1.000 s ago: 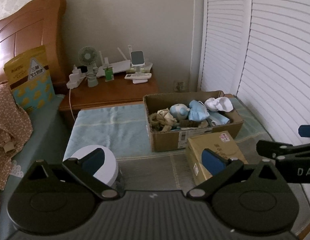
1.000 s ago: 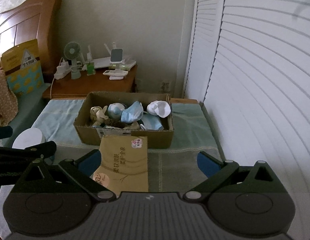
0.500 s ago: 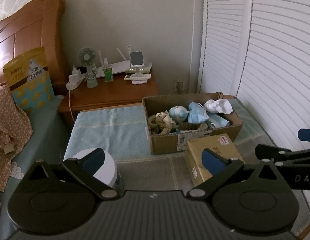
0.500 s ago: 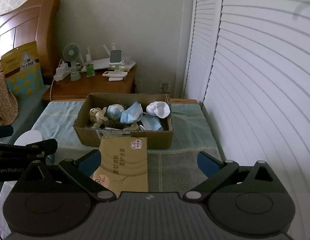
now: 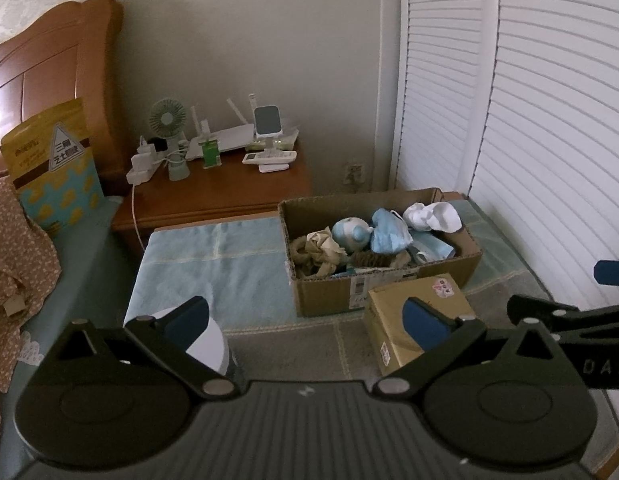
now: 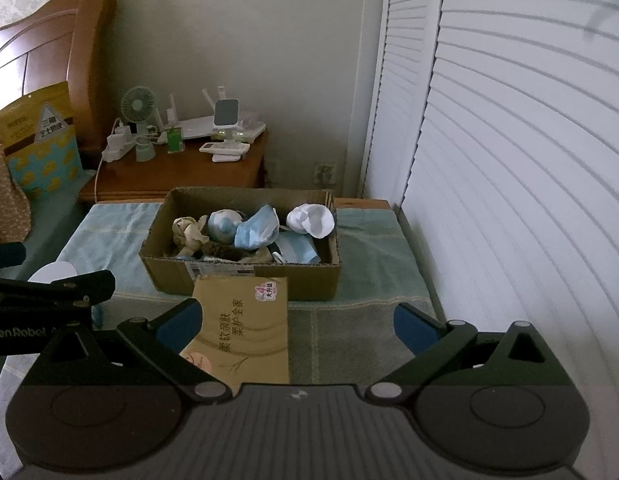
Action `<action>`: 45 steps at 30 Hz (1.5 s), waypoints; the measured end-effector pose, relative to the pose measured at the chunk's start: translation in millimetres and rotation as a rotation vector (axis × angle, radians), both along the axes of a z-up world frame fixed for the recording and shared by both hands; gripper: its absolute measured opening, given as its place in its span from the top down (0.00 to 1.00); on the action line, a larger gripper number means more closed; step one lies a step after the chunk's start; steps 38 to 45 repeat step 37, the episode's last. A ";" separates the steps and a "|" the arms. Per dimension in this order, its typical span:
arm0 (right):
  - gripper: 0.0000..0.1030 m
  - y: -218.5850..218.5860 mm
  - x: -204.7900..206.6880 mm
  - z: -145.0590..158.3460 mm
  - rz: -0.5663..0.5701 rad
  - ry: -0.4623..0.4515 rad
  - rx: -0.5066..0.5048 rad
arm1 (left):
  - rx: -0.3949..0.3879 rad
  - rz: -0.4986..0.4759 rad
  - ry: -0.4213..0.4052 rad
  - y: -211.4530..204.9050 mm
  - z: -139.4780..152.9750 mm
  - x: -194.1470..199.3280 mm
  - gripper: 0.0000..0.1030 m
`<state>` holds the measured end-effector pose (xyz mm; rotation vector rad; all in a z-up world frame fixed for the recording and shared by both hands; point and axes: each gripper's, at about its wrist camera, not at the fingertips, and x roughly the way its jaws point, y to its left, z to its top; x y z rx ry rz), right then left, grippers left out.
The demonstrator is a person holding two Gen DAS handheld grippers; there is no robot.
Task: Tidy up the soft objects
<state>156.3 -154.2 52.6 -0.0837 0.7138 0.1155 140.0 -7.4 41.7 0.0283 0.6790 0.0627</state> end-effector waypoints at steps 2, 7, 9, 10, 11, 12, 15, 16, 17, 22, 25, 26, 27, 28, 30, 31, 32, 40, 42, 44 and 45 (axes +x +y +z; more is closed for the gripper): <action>0.00 0.1 0.2 0.1 -0.001 0.001 -0.001 | -0.004 -0.002 0.000 0.1 0.4 0.3 0.01; 0.00 -0.1 0.5 0.7 -0.001 -0.004 0.000 | -0.002 -0.006 -0.003 0.3 2.5 0.7 0.01; 0.00 -0.5 0.2 1.1 -0.003 -0.008 -0.001 | -0.001 -0.007 -0.003 -0.1 2.7 1.2 0.01; 0.00 -0.5 0.2 0.9 -0.003 -0.008 -0.001 | -0.001 -0.007 -0.003 -0.2 2.6 1.4 0.01; 0.00 -0.5 -0.1 0.9 -0.004 -0.007 -0.002 | 0.000 -0.007 -0.003 -0.7 2.7 1.4 0.01; 0.00 -0.7 -0.2 0.8 -0.004 -0.008 -0.001 | -0.001 -0.007 -0.002 -0.6 2.7 1.5 0.01; 0.00 -1.0 -0.3 1.0 -0.005 -0.005 0.000 | 0.000 -0.008 0.000 -1.2 3.0 1.5 0.01; 0.00 -0.7 -0.7 0.9 -0.005 -0.005 -0.002 | 0.001 -0.008 0.002 -1.5 3.1 1.7 0.01; 0.00 -1.2 -0.3 1.3 -0.005 -0.005 -0.002 | 0.001 -0.008 0.002 -1.9 3.3 2.1 0.01; 0.00 -3.4 0.0 2.7 -0.008 -0.005 0.002 | 0.003 -0.010 0.002 -2.3 3.3 2.3 0.01; 0.00 -3.8 -0.4 2.8 -0.009 -0.005 0.003 | 0.004 -0.010 0.003 -3.1 3.2 2.9 0.01; 0.00 -3.9 -0.1 2.6 -0.009 -0.005 0.002 | 0.005 -0.011 0.003 -3.7 2.9 3.2 0.01; 0.00 -3.9 -0.2 2.6 -0.009 -0.004 0.002 | 0.005 -0.012 0.003 -4.0 2.7 3.3 0.01; 0.00 -4.2 -0.3 2.8 -0.009 -0.004 0.003 | 0.005 -0.011 0.004 -4.1 2.7 3.2 0.01; 0.00 -4.0 -0.3 2.5 -0.009 -0.005 0.002 | 0.006 -0.011 0.004 -3.9 2.9 3.0 0.01; 0.00 -4.0 -0.2 2.5 -0.009 -0.005 0.002 | 0.005 -0.011 0.004 -3.9 2.9 2.9 0.01; 0.00 -4.0 -0.2 2.5 -0.009 -0.005 0.002 | 0.006 -0.011 0.003 -3.9 3.0 2.8 0.01; 0.00 -4.1 -0.3 2.2 -0.009 -0.005 0.002 | 0.006 -0.011 0.004 -4.2 2.8 2.7 0.01; 0.00 -4.1 -0.3 2.2 -0.009 -0.005 0.002 | 0.006 -0.011 0.004 -4.2 2.8 2.7 0.01; 0.00 -4.1 -0.3 2.2 -0.009 -0.005 0.002 | 0.006 -0.011 0.004 -4.2 2.8 2.7 0.01; 0.00 -4.1 -0.3 2.2 -0.009 -0.005 0.002 | 0.006 -0.011 0.004 -4.2 2.8 2.7 0.01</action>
